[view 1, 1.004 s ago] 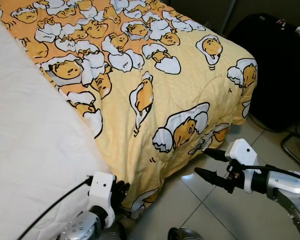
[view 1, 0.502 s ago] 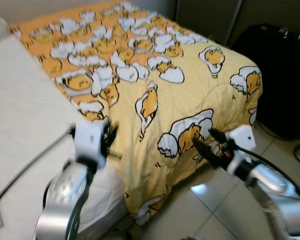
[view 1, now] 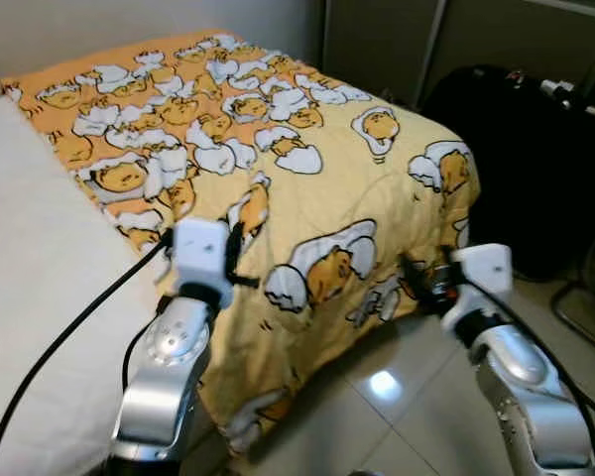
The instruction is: Clean up the room
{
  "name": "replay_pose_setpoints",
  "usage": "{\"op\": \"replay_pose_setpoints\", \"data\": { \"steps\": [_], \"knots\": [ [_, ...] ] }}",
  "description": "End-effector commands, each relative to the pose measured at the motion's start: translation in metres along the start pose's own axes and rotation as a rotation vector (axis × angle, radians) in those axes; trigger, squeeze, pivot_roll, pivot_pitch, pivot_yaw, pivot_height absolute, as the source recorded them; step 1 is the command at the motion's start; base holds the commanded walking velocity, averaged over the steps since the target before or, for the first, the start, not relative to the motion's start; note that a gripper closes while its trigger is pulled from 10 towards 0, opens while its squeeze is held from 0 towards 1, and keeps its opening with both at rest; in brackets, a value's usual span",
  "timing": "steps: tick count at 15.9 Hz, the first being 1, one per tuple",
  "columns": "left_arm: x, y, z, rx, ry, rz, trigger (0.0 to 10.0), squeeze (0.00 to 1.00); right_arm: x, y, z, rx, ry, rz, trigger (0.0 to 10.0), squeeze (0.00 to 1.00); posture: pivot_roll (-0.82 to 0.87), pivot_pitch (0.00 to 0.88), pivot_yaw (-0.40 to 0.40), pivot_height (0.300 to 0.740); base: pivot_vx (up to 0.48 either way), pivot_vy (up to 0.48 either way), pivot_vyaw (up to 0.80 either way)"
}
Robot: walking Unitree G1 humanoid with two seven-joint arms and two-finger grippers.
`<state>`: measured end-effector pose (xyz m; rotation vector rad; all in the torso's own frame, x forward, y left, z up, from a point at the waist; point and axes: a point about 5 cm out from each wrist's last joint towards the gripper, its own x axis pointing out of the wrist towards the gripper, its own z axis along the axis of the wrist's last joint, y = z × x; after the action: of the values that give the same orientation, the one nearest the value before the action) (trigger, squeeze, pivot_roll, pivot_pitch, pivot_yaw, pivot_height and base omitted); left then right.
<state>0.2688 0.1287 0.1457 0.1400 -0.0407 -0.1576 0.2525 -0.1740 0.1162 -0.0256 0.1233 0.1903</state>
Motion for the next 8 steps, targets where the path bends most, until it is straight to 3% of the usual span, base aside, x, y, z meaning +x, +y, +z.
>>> {"op": "replay_pose_setpoints", "data": {
  "steps": [1, 6, 8],
  "knots": [
    [-0.0016, 0.002, -0.0061, 0.01, 0.029, 0.013, 10.0, 0.0, 0.0, 0.0012, -0.0016, 0.016, 0.005, -0.016, 10.0, 0.0, -0.03, 0.0, 0.038, 0.74, 0.0, 0.0, 0.0],
    [-0.0056, 0.0039, -0.0065, -0.017, 0.012, -0.033, 10.0, 0.0, -0.0056, -0.0037, -0.0079, 0.042, 0.031, -0.057, 10.0, 0.0, -0.03, 0.0, 0.045, 0.74, 0.0, 0.0, -0.73],
    [-0.0064, -0.0008, -0.0083, -0.114, 0.05, -0.085, 10.0, 0.0, -0.0078, -0.0056, -0.0093, 0.064, 0.025, -0.074, 10.0, 0.0, -0.03, 0.0, 0.049, 0.74, 0.0, 0.0, -0.8]
  ]
}}
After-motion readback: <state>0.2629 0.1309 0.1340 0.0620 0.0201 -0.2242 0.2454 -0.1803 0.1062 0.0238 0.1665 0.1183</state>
